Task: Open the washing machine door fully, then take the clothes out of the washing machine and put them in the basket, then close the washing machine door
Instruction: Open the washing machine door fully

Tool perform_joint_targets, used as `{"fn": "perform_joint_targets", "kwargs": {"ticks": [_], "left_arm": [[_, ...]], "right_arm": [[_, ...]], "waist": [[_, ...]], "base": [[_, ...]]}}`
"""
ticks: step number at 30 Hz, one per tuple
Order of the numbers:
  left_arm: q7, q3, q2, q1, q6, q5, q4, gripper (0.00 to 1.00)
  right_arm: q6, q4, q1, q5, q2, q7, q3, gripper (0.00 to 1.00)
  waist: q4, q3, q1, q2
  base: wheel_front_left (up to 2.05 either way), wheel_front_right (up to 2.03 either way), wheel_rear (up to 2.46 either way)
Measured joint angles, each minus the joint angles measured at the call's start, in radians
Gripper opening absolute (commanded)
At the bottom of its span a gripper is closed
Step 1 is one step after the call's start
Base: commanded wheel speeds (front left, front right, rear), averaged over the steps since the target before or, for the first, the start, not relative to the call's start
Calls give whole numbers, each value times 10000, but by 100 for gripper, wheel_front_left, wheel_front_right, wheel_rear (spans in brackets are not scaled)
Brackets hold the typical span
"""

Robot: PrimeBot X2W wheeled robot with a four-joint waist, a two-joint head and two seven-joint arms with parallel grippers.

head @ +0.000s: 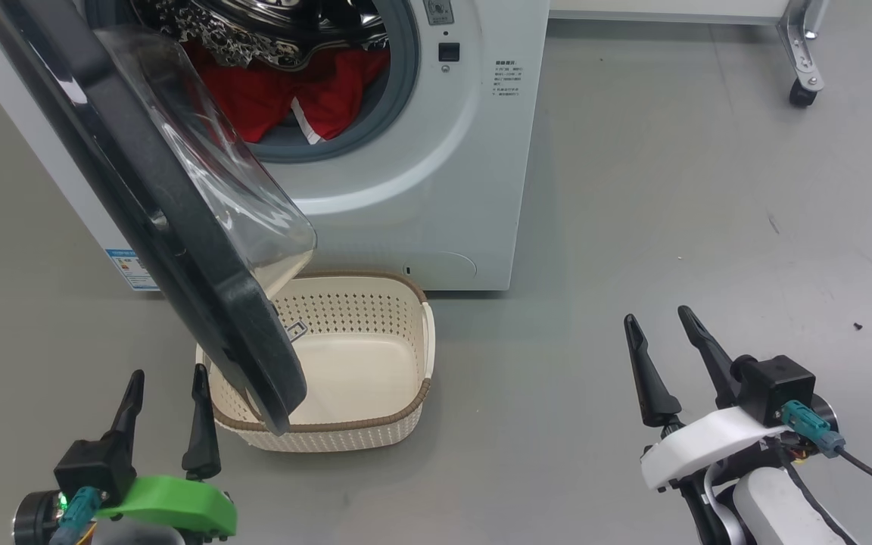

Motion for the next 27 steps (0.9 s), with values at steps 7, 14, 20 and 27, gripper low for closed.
{"fn": "perform_joint_targets", "kwargs": {"ticks": [7,14,20,27], "left_arm": [[0,-4,-10,4,-73,59,4,100],[0,48,-25,11,-77,73,10,100],[0,63,-40,13,-84,73,12,100],[0,82,-44,15,-86,75,13,100]], "right_arm": [[92,0,98,-144,52,0,-58,100],[176,-6,260,-337,94,0,-167,100],[263,-6,271,-360,153,0,-242,100],[284,-4,321,-439,245,0,-337,100]], "waist": [[21,-30,0,0],[32,-53,0,0],[23,-75,0,0],[30,-82,0,0]], "base": [[0,0,0],[0,0,0],[0,0,0],[0,0,0]]}}
